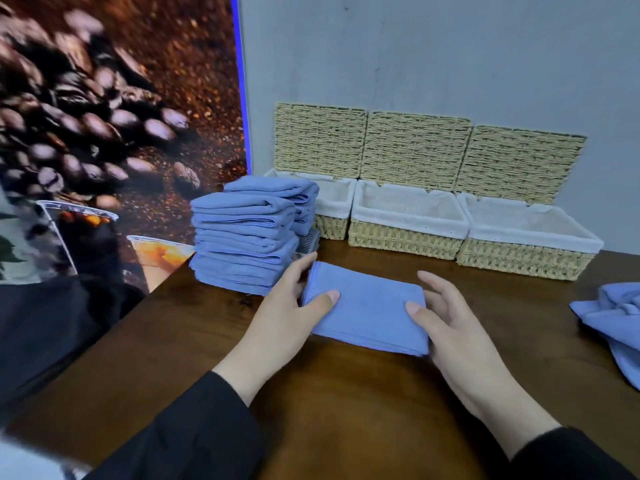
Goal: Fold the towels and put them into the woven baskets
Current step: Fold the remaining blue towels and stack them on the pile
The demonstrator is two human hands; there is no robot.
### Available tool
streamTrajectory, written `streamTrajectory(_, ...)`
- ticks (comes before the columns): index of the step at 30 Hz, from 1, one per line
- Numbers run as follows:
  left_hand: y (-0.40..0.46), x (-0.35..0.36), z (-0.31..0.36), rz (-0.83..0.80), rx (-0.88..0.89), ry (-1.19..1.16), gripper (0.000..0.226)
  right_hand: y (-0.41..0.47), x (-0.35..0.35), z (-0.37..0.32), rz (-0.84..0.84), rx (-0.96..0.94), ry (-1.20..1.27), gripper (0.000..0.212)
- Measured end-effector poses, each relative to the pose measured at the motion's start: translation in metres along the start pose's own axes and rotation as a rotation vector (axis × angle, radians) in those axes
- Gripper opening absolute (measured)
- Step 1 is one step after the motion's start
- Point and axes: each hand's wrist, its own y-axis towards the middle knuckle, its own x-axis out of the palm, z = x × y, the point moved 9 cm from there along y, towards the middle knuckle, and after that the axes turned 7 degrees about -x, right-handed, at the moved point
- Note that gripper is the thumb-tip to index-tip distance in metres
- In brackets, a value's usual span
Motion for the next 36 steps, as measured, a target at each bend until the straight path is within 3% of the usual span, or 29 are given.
streamTrajectory(3,-0.017,-0.044,-0.007,0.046,0.02,0.112,0.056,-0.011,0.039,0.006,-0.072,0.001,-0.006,0.051)
streamTrajectory(6,-0.03,-0.094,-0.018,0.155,-0.018,0.147,0.05,-0.018,0.085,0.012,-0.138,-0.013,-0.101,0.043)
streamTrajectory(10,-0.037,-0.154,-0.033,0.265,-0.064,0.197,0.046,-0.012,0.137,0.015,-0.09,-0.055,-0.155,0.022)
streamTrajectory(16,-0.016,-0.205,-0.058,0.446,-0.149,0.408,0.033,0.001,0.185,0.002,-0.049,-0.255,-0.484,0.015)
streamTrajectory(20,-0.014,-0.21,-0.045,0.559,0.016,0.513,0.024,0.003,0.19,-0.007,-0.06,-0.384,-0.567,0.009)
streamTrajectory(24,-0.023,-0.187,-0.024,0.411,0.281,0.576,0.033,-0.004,0.199,-0.013,-0.13,-0.457,-0.608,0.013)
streamTrajectory(27,-0.016,-0.174,-0.033,0.305,0.247,0.733,0.034,-0.005,0.207,-0.007,-0.2,-0.449,-0.728,0.028)
streamTrajectory(32,-0.016,-0.172,-0.037,0.332,0.216,0.776,0.021,-0.003,0.205,-0.001,-0.224,-0.433,-0.717,0.031)
streamTrajectory(36,-0.03,-0.153,-0.011,0.391,0.37,0.826,0.037,-0.006,0.19,-0.013,-0.143,-0.489,-0.637,0.029)
